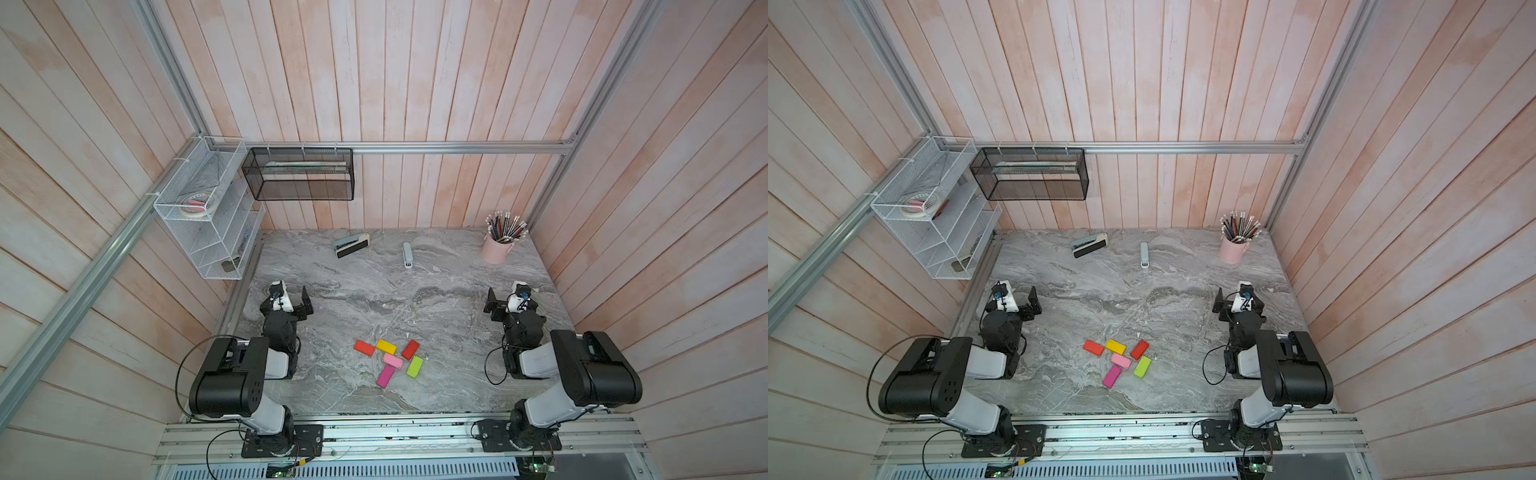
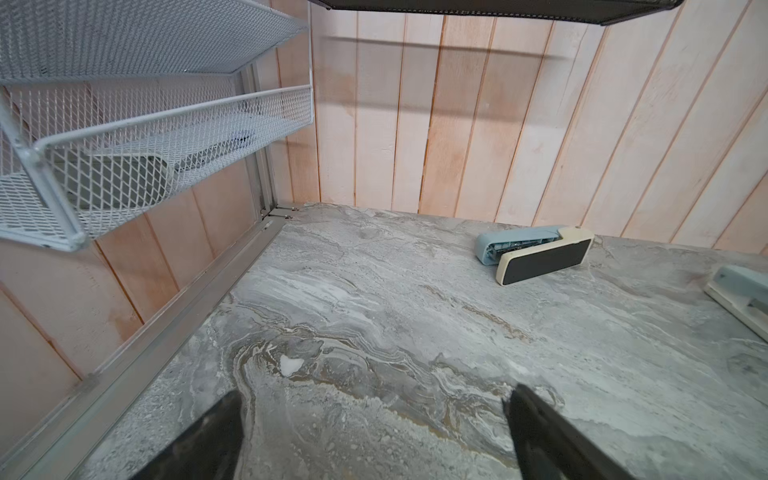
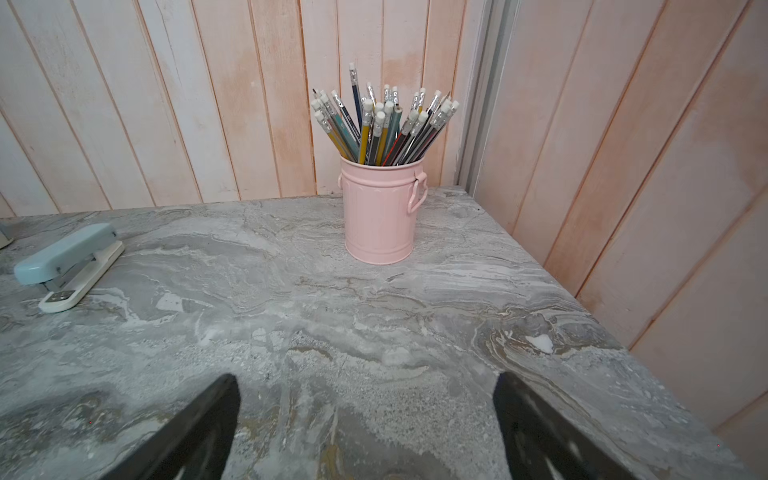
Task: Assemble the number 6 with building blocks
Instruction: Pick up the building block from the center of the board.
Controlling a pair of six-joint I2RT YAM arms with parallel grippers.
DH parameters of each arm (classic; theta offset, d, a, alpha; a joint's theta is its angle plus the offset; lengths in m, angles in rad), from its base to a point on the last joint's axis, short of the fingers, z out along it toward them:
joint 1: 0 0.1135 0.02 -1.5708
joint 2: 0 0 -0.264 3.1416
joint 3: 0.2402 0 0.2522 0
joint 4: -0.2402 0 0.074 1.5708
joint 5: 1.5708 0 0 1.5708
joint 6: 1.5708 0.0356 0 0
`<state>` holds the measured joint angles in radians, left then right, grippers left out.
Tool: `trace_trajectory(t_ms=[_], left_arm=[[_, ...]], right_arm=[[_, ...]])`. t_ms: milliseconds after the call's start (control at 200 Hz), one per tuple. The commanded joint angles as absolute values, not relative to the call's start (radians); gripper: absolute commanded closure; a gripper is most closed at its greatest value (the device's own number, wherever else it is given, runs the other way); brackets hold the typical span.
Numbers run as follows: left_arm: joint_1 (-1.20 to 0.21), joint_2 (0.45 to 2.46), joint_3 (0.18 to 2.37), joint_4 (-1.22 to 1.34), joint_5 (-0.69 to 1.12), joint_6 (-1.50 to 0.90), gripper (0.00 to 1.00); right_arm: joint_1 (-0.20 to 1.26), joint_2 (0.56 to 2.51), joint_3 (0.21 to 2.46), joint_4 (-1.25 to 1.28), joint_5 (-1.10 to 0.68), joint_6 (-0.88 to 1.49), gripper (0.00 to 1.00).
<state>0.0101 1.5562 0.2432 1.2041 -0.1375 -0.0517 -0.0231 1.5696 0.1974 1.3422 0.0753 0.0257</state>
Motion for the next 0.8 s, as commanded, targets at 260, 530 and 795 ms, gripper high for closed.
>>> trace_trajectory(t_ms=[260, 530, 795], left_arm=[[0.008, 1.565, 0.260, 1.201, -0.127, -0.042, 0.00], [0.008, 1.566, 0.258, 1.207, -0.125, -0.043, 0.00], [-0.031, 1.470, 0.296, 1.064, -0.149, 0.007, 0.00]], right_arm=[[-0.034, 1.561, 0.209, 1.340, 0.064, 0.043, 0.02], [-0.031, 1.558, 0.206, 1.345, 0.117, 0.058, 0.02], [0.032, 1.440, 0.238, 1.209, 0.259, 0.017, 0.02]])
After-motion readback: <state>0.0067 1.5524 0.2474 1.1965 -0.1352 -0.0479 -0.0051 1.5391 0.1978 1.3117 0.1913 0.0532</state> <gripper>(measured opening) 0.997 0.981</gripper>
